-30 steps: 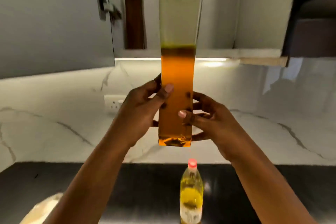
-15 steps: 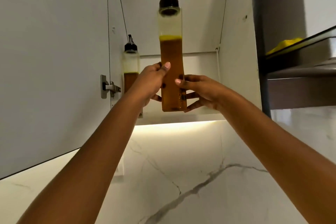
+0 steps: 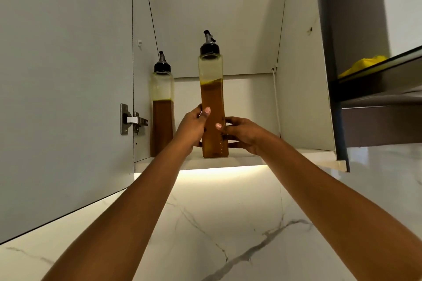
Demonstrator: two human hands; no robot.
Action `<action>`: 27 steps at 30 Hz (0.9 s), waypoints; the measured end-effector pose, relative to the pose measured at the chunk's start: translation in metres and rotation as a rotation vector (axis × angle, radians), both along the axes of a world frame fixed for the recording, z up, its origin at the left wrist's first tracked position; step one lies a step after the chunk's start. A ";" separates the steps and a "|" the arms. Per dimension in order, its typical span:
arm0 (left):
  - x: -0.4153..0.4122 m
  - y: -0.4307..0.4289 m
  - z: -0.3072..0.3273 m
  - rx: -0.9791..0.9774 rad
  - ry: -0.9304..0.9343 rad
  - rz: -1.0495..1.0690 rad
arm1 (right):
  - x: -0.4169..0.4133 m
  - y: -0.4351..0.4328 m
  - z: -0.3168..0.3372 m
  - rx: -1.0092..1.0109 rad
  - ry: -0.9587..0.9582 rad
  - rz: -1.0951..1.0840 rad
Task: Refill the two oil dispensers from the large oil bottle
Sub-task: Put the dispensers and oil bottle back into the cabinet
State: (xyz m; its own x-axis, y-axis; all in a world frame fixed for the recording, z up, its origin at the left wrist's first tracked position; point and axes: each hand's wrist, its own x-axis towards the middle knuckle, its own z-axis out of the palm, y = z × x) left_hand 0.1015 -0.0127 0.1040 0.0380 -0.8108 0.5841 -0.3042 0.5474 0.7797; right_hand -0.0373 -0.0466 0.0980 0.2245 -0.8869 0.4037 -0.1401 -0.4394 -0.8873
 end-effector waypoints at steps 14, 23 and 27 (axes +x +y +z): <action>0.024 -0.005 -0.017 0.258 0.089 -0.071 | -0.003 0.009 -0.013 0.047 0.015 -0.105; 0.030 -0.046 -0.006 0.352 0.100 -0.096 | 0.020 -0.024 0.000 0.174 0.010 -0.155; 0.032 -0.057 -0.004 0.365 0.105 -0.101 | 0.026 -0.034 0.000 0.202 -0.023 -0.167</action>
